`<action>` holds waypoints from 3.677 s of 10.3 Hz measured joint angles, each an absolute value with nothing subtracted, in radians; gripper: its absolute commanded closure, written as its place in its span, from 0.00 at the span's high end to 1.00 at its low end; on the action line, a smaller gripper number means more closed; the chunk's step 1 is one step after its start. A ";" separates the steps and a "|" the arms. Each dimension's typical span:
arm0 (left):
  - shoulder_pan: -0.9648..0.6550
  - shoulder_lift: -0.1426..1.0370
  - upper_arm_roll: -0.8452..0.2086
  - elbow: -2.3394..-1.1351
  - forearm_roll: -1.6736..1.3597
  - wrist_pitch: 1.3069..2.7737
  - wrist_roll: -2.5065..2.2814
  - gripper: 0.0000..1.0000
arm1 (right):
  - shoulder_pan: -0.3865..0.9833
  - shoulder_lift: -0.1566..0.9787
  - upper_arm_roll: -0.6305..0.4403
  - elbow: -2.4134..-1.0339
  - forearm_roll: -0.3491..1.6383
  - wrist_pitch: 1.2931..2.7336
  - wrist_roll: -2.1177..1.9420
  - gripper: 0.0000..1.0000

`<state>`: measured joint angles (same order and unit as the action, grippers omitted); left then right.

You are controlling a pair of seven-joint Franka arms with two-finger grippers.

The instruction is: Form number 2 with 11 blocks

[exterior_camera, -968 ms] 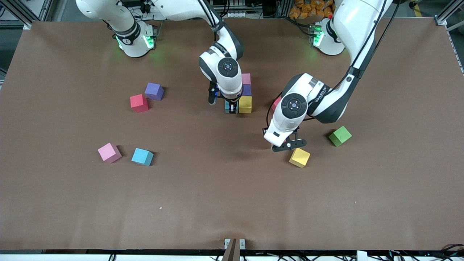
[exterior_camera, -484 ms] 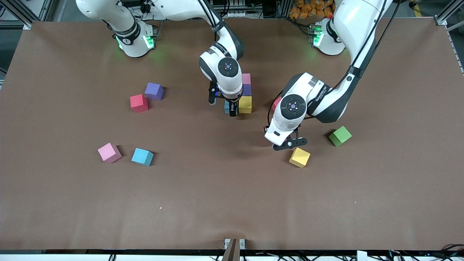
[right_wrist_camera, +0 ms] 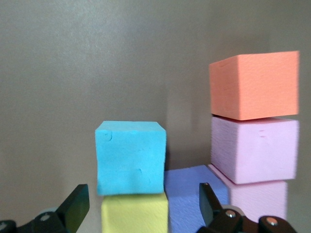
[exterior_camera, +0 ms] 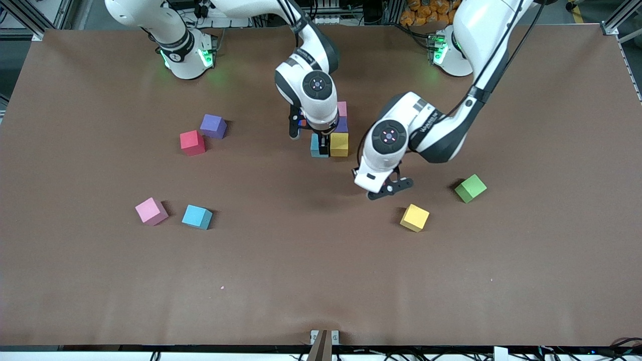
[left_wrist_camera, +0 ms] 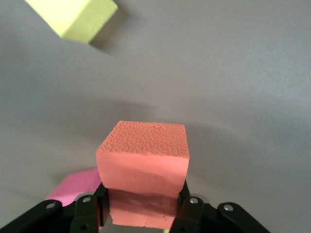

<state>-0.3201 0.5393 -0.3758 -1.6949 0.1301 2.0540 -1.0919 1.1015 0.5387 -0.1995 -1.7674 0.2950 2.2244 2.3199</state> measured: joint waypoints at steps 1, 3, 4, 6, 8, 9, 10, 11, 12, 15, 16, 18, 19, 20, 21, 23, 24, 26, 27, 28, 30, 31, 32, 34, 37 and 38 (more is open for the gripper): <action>-0.323 0.539 -0.383 -1.695 0.120 2.054 -1.128 0.43 | 1.101 0.522 -0.206 -1.768 0.294 2.199 2.295 1.00; -0.321 0.539 -0.385 -1.695 0.100 2.053 -1.166 0.43 | 1.098 0.501 -0.241 -1.768 0.292 2.158 2.221 1.00; -0.320 0.539 -0.385 -1.695 0.088 2.053 -1.176 0.43 | 1.097 0.491 -0.274 -1.768 0.289 2.133 2.168 1.00; -0.320 0.539 -0.392 -1.695 0.064 2.053 -1.229 0.43 | 1.093 0.467 -0.375 -1.768 0.287 2.063 2.005 1.00; -0.329 0.539 -0.417 -1.694 0.050 2.059 -1.367 0.43 | 1.088 0.459 -0.488 -1.775 0.286 2.041 1.833 1.00; -0.349 0.539 -0.423 -1.691 0.048 2.068 -1.465 0.44 | 1.082 0.459 -0.543 -1.780 0.286 2.034 1.742 1.00; -0.375 0.538 -0.429 -1.682 0.047 2.076 -1.580 0.43 | 1.064 0.459 -0.581 -1.782 0.286 2.022 1.654 1.00; -0.404 0.538 -0.438 -1.673 0.046 2.082 -1.722 0.43 | 1.023 0.457 -0.598 -1.784 0.286 2.010 1.561 1.00; -0.437 0.537 -0.445 -1.667 0.046 2.104 -1.873 0.43 | 0.964 0.457 -0.603 -1.786 0.286 2.000 1.459 1.00; -0.514 0.540 -0.446 -1.666 0.046 2.216 -2.233 0.43 | 0.819 0.456 -0.609 -1.786 0.286 1.991 1.156 1.00; -0.530 0.546 -0.446 -1.666 0.046 2.249 -2.312 0.43 | 0.776 0.457 -0.609 -1.787 0.286 1.991 1.045 1.00; -0.566 0.569 -0.446 -1.667 0.046 2.363 -2.471 0.43 | 0.708 0.457 -0.609 -1.788 0.286 2.016 0.815 1.00; -0.580 0.586 -0.446 -1.667 0.046 2.418 -2.532 0.43 | 0.696 0.457 -0.609 -1.789 0.287 2.035 0.710 1.00; -0.592 0.607 -0.445 -1.668 0.046 2.464 -2.588 0.42 | 0.696 0.458 -0.605 -1.789 0.288 2.048 0.621 1.00; -0.599 0.624 -0.445 -1.668 0.046 2.497 -2.620 0.42 | 0.702 0.461 -0.597 -1.789 0.287 2.062 0.547 1.00; -0.611 0.652 -0.443 -1.670 0.046 2.518 -2.651 0.42 | 0.710 0.478 -0.571 -1.790 0.287 2.095 0.390 1.00; -0.615 0.662 -0.441 -1.671 0.046 2.521 -2.655 0.42 | 0.711 0.492 -0.560 -1.790 0.287 2.116 0.326 1.00; -0.616 0.674 -0.437 -1.674 0.076 2.522 -2.653 0.42 | 0.701 0.526 -0.537 -1.792 0.288 2.172 0.203 1.00; -0.616 0.686 -0.436 -1.677 0.131 2.522 -2.653 0.42 | 0.682 0.545 -0.519 -1.792 0.289 2.190 0.143 1.00; -0.620 0.701 -0.437 -1.679 0.175 2.522 -2.654 0.42 | 0.650 0.557 -0.494 -1.792 0.293 2.196 0.093 1.00; -0.628 0.723 -0.437 -1.680 0.202 2.523 -2.649 0.42 | 0.538 0.568 -0.415 -1.794 0.377 2.198 0.005 1.00; -0.629 0.724 -0.437 -1.680 0.203 2.523 -2.640 0.42 | 0.499 0.575 -0.395 -1.794 0.436 2.198 -0.023 1.00; -0.629 0.724 -0.436 -1.679 0.203 2.523 -2.631 0.42 | 0.483 0.585 -0.388 -1.794 0.478 2.198 -0.031 1.00; -0.629 0.725 -0.436 -1.680 0.203 2.523 -2.630 0.42 | 0.483 0.607 -0.379 -1.787 0.511 2.201 -0.031 1.00; -0.626 0.735 -0.428 -1.680 0.203 2.523 -2.634 0.42 | 0.483 0.646 -0.376 -1.763 0.513 2.208 -0.029 1.00; -0.625 0.738 -0.427 -1.680 0.203 2.523 -2.641 0.42 | 0.482 0.661 -0.378 -1.755 0.513 2.209 -0.022 1.00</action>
